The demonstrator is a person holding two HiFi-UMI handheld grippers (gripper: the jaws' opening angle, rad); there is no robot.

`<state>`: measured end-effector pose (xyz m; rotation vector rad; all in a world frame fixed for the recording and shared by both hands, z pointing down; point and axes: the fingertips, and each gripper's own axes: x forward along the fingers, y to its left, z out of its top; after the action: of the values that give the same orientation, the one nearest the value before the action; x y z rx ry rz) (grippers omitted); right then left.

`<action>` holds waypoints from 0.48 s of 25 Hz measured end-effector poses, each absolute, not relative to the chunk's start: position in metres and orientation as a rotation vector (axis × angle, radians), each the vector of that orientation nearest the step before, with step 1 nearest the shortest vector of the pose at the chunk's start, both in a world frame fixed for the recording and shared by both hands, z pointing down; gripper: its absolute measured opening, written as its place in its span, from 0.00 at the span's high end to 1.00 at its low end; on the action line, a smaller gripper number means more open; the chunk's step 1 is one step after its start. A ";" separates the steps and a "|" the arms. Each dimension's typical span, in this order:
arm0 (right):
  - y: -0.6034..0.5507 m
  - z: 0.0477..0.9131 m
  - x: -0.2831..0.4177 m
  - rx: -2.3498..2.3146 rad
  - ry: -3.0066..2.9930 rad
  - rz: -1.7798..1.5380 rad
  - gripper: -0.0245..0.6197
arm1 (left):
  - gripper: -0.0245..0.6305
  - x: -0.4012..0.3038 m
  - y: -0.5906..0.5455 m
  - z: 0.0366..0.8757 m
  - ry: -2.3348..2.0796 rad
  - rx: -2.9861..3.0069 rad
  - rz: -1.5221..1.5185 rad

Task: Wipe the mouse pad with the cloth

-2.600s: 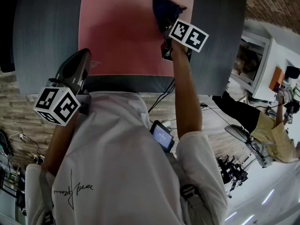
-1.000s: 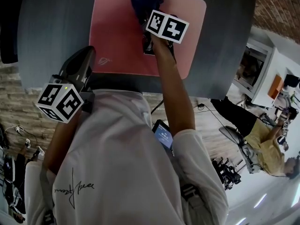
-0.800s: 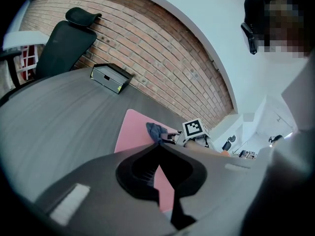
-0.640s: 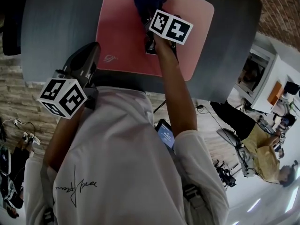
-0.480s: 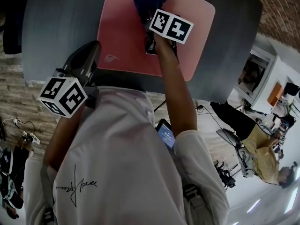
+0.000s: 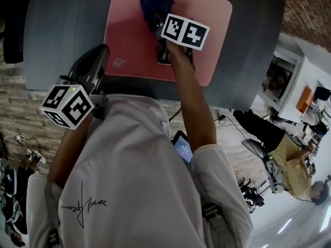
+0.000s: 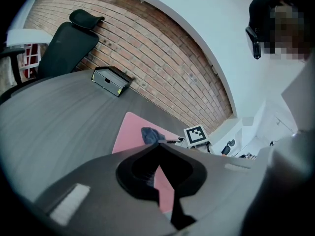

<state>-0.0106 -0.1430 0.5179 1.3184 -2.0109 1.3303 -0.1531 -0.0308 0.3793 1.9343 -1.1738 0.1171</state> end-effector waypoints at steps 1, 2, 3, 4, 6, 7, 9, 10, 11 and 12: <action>-0.140 0.516 -0.010 1.317 -2.012 1.331 0.79 | 0.94 -0.152 -0.030 0.378 -1.173 1.936 0.113; -0.138 0.515 -0.009 1.317 -2.014 1.333 0.79 | 0.94 -0.152 -0.030 0.377 -1.171 1.938 0.110; -0.136 0.513 -0.009 1.316 -2.017 1.335 0.79 | 0.94 -0.151 -0.029 0.376 -1.171 1.939 0.108; -0.134 0.511 -0.008 1.316 -2.022 1.338 0.79 | 0.94 -0.150 -0.028 0.375 -1.170 1.941 0.108; -0.130 0.507 -0.005 1.311 -2.034 1.338 0.79 | 0.94 -0.146 -0.026 0.374 -1.167 1.947 0.108; -0.127 0.505 -0.004 1.308 -2.041 1.338 0.79 | 0.94 -0.145 -0.025 0.374 -1.166 1.951 0.107; -0.122 0.499 -0.003 1.301 -2.060 1.347 0.79 | 0.94 -0.142 -0.024 0.373 -1.162 1.959 0.106; -0.119 0.495 -0.003 1.298 -2.072 1.354 0.79 | 0.94 -0.142 -0.024 0.372 -1.160 1.962 0.106; -0.117 0.492 -0.004 1.292 -2.085 1.357 0.79 | 0.94 -0.142 -0.024 0.372 -1.159 1.964 0.107; -0.114 0.488 -0.004 1.287 -2.098 1.357 0.79 | 0.94 -0.141 -0.023 0.372 -1.159 1.966 0.108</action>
<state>-0.0043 -0.1140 0.4884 1.2868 -2.0984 1.3573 -0.1414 -0.0234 0.3723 1.9658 -1.1594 0.1080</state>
